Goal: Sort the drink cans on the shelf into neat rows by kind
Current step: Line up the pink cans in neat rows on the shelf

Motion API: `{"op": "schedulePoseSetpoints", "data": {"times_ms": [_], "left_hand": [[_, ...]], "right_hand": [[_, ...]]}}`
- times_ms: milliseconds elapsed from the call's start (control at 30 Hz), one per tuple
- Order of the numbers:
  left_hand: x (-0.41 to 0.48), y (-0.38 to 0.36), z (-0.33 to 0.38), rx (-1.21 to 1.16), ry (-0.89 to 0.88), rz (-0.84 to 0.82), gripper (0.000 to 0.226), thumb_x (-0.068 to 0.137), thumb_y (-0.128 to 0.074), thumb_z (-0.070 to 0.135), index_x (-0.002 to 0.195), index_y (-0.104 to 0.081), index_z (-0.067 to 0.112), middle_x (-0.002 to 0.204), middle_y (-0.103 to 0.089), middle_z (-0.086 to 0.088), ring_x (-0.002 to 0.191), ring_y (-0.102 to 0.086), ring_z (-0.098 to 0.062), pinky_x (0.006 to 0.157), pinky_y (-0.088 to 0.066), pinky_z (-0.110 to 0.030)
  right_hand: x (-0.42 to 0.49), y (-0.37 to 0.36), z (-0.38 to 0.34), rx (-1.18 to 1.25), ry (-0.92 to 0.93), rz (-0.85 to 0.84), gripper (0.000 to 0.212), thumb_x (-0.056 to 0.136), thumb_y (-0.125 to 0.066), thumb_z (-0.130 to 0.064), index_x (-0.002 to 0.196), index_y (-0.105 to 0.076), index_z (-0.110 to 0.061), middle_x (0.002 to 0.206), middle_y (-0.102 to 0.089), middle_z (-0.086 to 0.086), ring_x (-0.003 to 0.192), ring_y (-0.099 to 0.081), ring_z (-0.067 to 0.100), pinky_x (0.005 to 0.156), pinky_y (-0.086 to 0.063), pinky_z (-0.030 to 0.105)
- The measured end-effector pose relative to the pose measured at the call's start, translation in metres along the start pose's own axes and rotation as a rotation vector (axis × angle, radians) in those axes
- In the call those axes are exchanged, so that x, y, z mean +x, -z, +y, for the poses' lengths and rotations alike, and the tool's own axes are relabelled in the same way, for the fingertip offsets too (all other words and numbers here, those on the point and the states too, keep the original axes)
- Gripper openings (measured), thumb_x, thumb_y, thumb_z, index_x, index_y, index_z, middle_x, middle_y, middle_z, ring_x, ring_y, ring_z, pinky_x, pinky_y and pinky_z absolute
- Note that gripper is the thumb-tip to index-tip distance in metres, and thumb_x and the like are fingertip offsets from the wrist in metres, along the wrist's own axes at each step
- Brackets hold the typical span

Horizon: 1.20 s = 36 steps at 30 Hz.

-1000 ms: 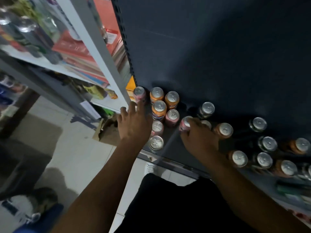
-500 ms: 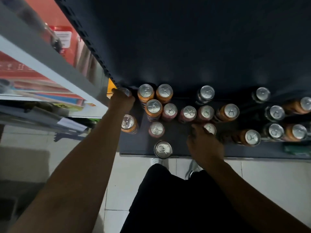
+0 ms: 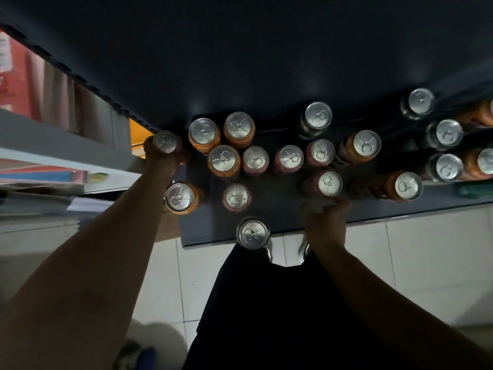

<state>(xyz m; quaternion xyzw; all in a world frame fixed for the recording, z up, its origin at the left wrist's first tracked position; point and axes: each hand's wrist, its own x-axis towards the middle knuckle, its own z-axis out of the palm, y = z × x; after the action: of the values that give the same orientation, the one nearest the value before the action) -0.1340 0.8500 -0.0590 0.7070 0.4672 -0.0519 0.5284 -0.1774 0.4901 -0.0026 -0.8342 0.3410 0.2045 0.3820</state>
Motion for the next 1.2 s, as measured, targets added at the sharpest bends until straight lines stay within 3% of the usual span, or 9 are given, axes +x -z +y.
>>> {"op": "schedulePoseSetpoints", "data": {"times_ms": [67,167,300,467,567,733,867,1000,1200], "left_hand": [[-0.003,0.002,0.004,0.008,0.015,0.017,0.083,0.055,-0.095,-0.002,0.128,-0.055,0.001,0.125,-0.068,-0.011,0.109,-0.067,-0.026,0.095,-0.056,-0.042],[-0.01,0.002,0.009,0.085,-0.017,-0.028,0.069,0.061,-0.093,-0.001,0.121,-0.06,-0.001,0.12,-0.07,-0.01,0.11,-0.067,-0.027,0.091,-0.055,-0.036],[-0.024,0.005,0.019,0.157,-0.034,-0.07,0.051,0.067,-0.089,0.002,0.114,-0.07,0.004,0.108,-0.075,-0.01,0.098,-0.071,-0.024,0.074,-0.054,-0.025],[-0.047,0.011,0.03,0.089,-0.004,-0.015,0.049,0.066,-0.09,0.014,0.111,-0.071,0.005,0.105,-0.075,-0.012,0.097,-0.072,-0.026,0.08,-0.056,-0.032],[-0.065,0.016,0.047,0.033,-0.003,0.03,0.048,0.066,-0.091,0.022,0.108,-0.068,0.014,0.1,-0.071,-0.001,0.086,-0.068,-0.016,0.069,-0.05,-0.024],[-0.1,0.027,0.07,0.013,-0.15,0.129,0.059,0.059,-0.093,0.029,0.112,-0.067,0.025,0.103,-0.072,0.008,0.091,-0.068,-0.01,0.079,-0.053,-0.022],[-0.137,0.037,0.082,-0.098,-0.207,0.206,0.053,0.064,-0.088,0.033,0.112,-0.066,0.029,0.103,-0.072,0.011,0.095,-0.068,-0.012,0.081,-0.056,-0.028],[-0.181,0.041,0.096,-0.276,-0.283,0.212,0.062,0.063,-0.083,0.044,0.12,-0.069,0.024,0.108,-0.075,0.002,0.101,-0.071,-0.021,0.093,-0.059,-0.051],[-0.236,0.027,0.106,-0.736,-0.204,-0.03,0.052,0.08,-0.076,0.042,0.125,-0.062,0.02,0.111,-0.073,-0.005,0.099,-0.073,-0.019,0.079,-0.061,-0.04]], "right_hand": [[0.007,-0.005,-0.003,0.156,0.009,0.035,0.067,0.084,-0.079,-0.011,0.136,-0.036,-0.005,0.122,-0.045,0.001,0.114,-0.054,0.026,0.083,-0.041,0.027],[0.023,-0.014,-0.005,0.29,0.03,0.044,0.079,0.08,-0.084,-0.008,0.142,-0.035,-0.01,0.126,-0.052,-0.002,0.114,-0.054,0.014,0.08,-0.042,0.011],[0.042,-0.012,-0.007,0.325,0.039,0.008,0.069,0.077,-0.087,-0.016,0.134,-0.048,-0.013,0.122,-0.061,-0.004,0.112,-0.058,0.013,0.095,-0.045,0.027],[0.027,-0.007,-0.017,0.421,-0.005,-0.005,0.064,0.072,-0.089,-0.019,0.116,-0.042,-0.02,0.102,-0.061,-0.006,0.1,-0.064,0.021,0.084,-0.051,0.035],[0.009,-0.003,-0.023,0.47,0.012,-0.083,0.069,0.066,-0.089,-0.017,0.118,-0.043,-0.015,0.105,-0.065,0.003,0.094,-0.069,0.023,0.083,-0.062,0.047],[-0.006,0.02,-0.046,0.518,0.104,-0.242,0.062,0.066,-0.09,-0.022,0.117,-0.059,-0.007,0.108,-0.071,0.015,0.096,-0.074,0.03,0.076,-0.064,0.049],[-0.02,0.043,-0.07,0.587,0.153,-0.355,0.029,0.087,-0.077,-0.02,0.112,-0.062,-0.022,0.112,-0.072,0.007,0.1,-0.072,0.024,0.081,-0.063,0.042],[-0.031,0.061,-0.09,0.644,0.169,-0.504,0.056,0.077,-0.072,-0.037,0.129,-0.061,-0.019,0.119,-0.073,0.008,0.109,-0.071,0.027,0.089,-0.06,0.046],[-0.045,0.085,-0.113,0.862,0.143,-0.778,0.055,0.094,-0.061,-0.04,0.14,-0.054,-0.011,0.12,-0.073,0.008,0.116,-0.068,0.026,0.096,-0.055,0.049]]}}
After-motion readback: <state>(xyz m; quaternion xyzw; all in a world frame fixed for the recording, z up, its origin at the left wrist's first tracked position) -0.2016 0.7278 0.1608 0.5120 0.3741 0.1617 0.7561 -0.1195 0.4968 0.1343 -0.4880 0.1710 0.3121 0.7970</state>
